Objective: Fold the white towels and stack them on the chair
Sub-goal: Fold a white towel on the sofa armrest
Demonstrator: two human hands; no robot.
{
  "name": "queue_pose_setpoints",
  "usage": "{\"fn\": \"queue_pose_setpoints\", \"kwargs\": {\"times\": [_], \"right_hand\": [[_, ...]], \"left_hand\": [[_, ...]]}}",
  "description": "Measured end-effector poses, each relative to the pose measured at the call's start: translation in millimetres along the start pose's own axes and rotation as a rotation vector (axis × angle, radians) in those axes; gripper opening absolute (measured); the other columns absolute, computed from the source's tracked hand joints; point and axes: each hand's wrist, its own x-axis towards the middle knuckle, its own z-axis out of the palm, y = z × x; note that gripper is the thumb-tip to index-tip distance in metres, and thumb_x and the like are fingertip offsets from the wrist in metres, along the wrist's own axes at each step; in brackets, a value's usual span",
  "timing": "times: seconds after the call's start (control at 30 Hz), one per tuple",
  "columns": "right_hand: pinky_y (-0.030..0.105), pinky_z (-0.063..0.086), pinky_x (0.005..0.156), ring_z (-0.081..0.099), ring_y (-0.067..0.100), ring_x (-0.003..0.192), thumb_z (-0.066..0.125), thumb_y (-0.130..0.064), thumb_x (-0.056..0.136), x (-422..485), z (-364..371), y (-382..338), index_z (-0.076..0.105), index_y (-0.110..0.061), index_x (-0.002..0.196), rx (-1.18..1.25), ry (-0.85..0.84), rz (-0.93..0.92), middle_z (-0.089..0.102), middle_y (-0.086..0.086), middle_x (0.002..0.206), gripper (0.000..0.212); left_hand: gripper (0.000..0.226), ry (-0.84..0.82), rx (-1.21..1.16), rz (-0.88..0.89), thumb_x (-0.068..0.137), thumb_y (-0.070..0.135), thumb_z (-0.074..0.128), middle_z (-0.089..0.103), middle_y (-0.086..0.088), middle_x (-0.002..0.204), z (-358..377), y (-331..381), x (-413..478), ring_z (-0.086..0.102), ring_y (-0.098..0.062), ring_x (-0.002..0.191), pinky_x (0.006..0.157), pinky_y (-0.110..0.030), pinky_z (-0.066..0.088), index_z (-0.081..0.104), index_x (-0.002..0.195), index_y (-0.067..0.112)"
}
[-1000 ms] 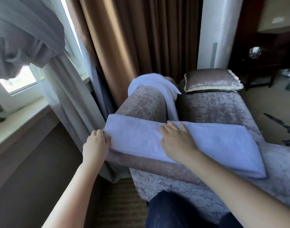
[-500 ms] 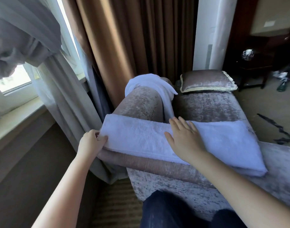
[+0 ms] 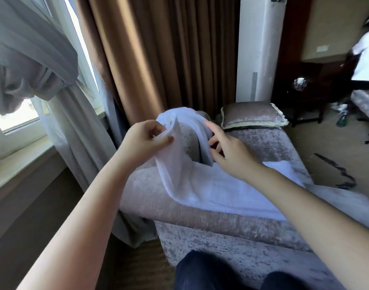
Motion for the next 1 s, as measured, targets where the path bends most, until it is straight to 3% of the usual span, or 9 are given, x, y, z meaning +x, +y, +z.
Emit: {"fn": "queue_pose_setpoints", "kwargs": {"times": [0.17, 0.27, 0.37, 0.43, 0.57, 0.67, 0.8, 0.9, 1.0], "right_hand": [[0.038, 0.051, 0.064, 0.060, 0.027, 0.069, 0.055, -0.016, 0.090, 4, -53, -3, 0.045, -0.039, 0.137, -0.035, 0.071, -0.045, 0.058, -0.003, 0.068, 0.053], [0.039, 0.049, 0.061, 0.059, 0.029, 0.069, 0.057, -0.022, 0.085, -13, -76, 13, 0.055, -0.035, 0.108, -0.103, 0.136, 0.018, 0.055, -0.006, 0.063, 0.027], [0.037, 0.047, 0.058, 0.056, 0.029, 0.068, 0.054, -0.017, 0.083, -36, -94, 37, 0.051, -0.035, 0.103, -0.208, 0.138, 0.060, 0.058, 0.000, 0.069, 0.028], [0.035, 0.038, 0.057, 0.048, 0.024, 0.064, 0.051, -0.007, 0.082, -53, -104, 53, 0.057, -0.034, 0.102, -0.228, 0.127, 0.128, 0.049, -0.003, 0.063, 0.034], [0.033, 0.034, 0.051, 0.044, 0.023, 0.058, 0.052, -0.001, 0.081, -85, -109, 86, 0.059, -0.033, 0.099, -0.295, 0.134, 0.207, 0.040, -0.007, 0.056, 0.037], [0.038, 0.043, 0.049, 0.050, 0.031, 0.055, 0.052, -0.001, 0.077, -107, -99, 113, 0.045, -0.036, 0.101, -0.293, 0.117, 0.299, 0.048, 0.001, 0.058, 0.043], [0.040, 0.047, 0.055, 0.051, 0.027, 0.053, 0.047, -0.001, 0.086, -134, -81, 144, 0.053, -0.047, 0.094, -0.182, 0.021, 0.370, 0.053, -0.004, 0.058, 0.047], [0.038, 0.049, 0.064, 0.058, 0.036, 0.064, 0.039, 0.002, 0.090, -139, -77, 154, 0.065, -0.051, 0.082, 0.070, 0.068, 0.486, 0.067, -0.008, 0.076, 0.060], [0.034, 0.047, 0.072, 0.063, 0.021, 0.078, 0.052, -0.018, 0.095, -122, -75, 146, 0.065, -0.039, 0.088, 0.250, 0.202, 0.551, 0.070, -0.004, 0.087, 0.027]], "left_hand": [[0.016, -0.079, 0.101, 0.299, 0.081, 0.034, 0.073, 0.058, 0.013, 0.064, 42, 72, 5, 0.052, 0.003, 0.061, 0.056, -0.012, 0.036, 0.066, 0.078, 0.021], [0.024, -0.161, 0.078, 0.386, 0.084, 0.046, 0.070, 0.067, 0.009, 0.076, 62, 92, 2, 0.059, -0.004, 0.073, 0.063, -0.014, 0.042, 0.069, 0.081, 0.022], [0.046, -0.404, -0.216, 0.266, 0.087, 0.061, 0.054, 0.071, 0.005, 0.079, 70, 98, 2, 0.065, -0.010, 0.074, 0.070, -0.019, 0.049, 0.072, 0.090, 0.018], [0.044, -0.340, -0.218, 0.221, 0.096, 0.052, 0.047, 0.070, 0.006, 0.079, 82, 87, 6, 0.063, -0.008, 0.072, 0.069, -0.019, 0.048, 0.072, 0.089, 0.017], [0.027, -0.250, 0.220, 0.354, 0.098, 0.021, 0.046, 0.057, 0.001, 0.074, 131, 44, 4, 0.047, -0.012, 0.066, 0.066, -0.031, 0.044, 0.061, 0.078, 0.011], [0.049, -0.374, 0.330, 0.364, 0.093, 0.042, 0.036, 0.067, 0.000, 0.109, 164, 22, -7, 0.060, -0.021, 0.098, 0.090, -0.041, 0.049, 0.068, 0.114, 0.012], [0.096, -0.442, 0.431, 0.312, 0.074, 0.079, 0.005, 0.032, 0.004, 0.156, 194, 16, -23, 0.025, -0.023, 0.145, 0.117, -0.046, 0.019, 0.038, 0.148, 0.028], [0.087, -0.392, 0.611, 0.416, 0.088, 0.075, -0.003, 0.039, -0.004, 0.153, 203, 8, -37, 0.037, -0.036, 0.139, 0.104, -0.063, 0.034, 0.039, 0.148, 0.028], [0.073, -0.366, 0.635, 0.409, 0.098, 0.063, 0.009, 0.053, -0.011, 0.141, 207, 5, -43, 0.052, -0.041, 0.126, 0.090, -0.065, 0.046, 0.050, 0.142, 0.022]]}}
